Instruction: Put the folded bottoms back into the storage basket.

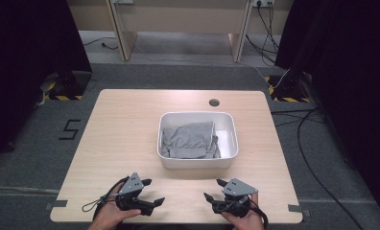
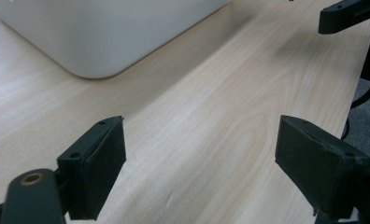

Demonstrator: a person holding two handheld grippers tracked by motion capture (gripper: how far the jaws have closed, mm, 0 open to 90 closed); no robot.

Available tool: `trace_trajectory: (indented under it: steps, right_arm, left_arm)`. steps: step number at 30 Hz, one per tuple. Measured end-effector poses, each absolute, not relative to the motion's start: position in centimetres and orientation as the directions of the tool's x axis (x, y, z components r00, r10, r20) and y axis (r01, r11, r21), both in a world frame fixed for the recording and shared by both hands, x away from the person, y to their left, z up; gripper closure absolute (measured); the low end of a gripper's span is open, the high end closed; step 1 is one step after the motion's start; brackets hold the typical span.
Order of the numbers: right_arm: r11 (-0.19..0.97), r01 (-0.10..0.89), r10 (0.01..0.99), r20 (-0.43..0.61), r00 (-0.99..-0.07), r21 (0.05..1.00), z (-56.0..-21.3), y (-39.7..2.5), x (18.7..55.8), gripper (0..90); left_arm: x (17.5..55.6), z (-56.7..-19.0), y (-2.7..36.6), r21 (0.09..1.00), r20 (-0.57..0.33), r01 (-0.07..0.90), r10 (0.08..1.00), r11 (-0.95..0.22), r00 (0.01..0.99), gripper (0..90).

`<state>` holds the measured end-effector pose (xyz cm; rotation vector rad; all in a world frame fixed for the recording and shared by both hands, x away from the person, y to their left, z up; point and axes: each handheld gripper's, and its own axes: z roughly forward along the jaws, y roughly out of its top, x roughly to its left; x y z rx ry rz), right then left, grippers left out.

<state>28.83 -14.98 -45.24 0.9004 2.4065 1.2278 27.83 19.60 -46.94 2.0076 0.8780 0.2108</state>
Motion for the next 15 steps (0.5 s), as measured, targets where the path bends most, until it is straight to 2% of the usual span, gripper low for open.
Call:
trace_trajectory:
  steps: [15]
  right_arm:
    - [0.449,0.420,0.661,0.022,-0.750,0.789,-46.3,-15.5,28.3,33.9]
  left_arm:
    - [27.3,-48.4,20.4,0.769,-0.170,0.527,0.679,-0.362,0.715,15.4]
